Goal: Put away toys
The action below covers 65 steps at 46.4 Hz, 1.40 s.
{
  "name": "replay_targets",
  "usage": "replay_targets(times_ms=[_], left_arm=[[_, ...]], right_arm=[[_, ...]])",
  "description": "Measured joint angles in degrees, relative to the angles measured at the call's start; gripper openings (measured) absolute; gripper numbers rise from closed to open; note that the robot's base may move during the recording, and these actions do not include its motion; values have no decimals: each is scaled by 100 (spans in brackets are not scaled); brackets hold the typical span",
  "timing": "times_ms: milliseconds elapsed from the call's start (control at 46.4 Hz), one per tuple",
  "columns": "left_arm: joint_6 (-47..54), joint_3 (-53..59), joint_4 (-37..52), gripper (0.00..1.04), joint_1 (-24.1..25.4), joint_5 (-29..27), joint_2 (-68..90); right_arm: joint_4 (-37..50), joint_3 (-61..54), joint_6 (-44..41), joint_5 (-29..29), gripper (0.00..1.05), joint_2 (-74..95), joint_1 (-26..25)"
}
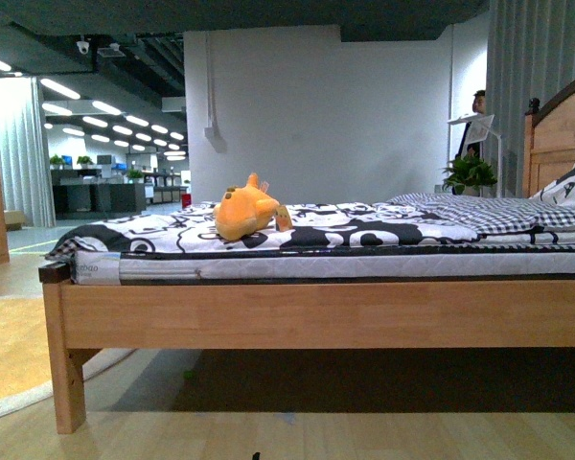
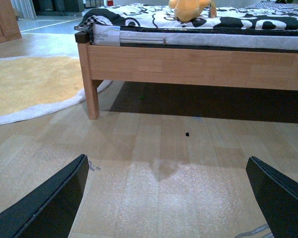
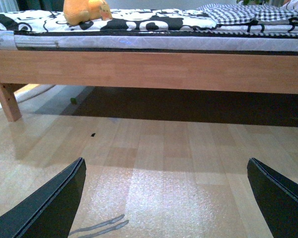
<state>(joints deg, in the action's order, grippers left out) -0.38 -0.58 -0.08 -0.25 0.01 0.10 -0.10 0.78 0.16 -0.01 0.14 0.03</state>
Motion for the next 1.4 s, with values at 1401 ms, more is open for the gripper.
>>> replay_targets(times_ms=[1401], left_arm=[[0, 0, 0, 99, 0, 0, 0]], right_arm=[[0, 0, 0, 0, 98, 0, 0]])
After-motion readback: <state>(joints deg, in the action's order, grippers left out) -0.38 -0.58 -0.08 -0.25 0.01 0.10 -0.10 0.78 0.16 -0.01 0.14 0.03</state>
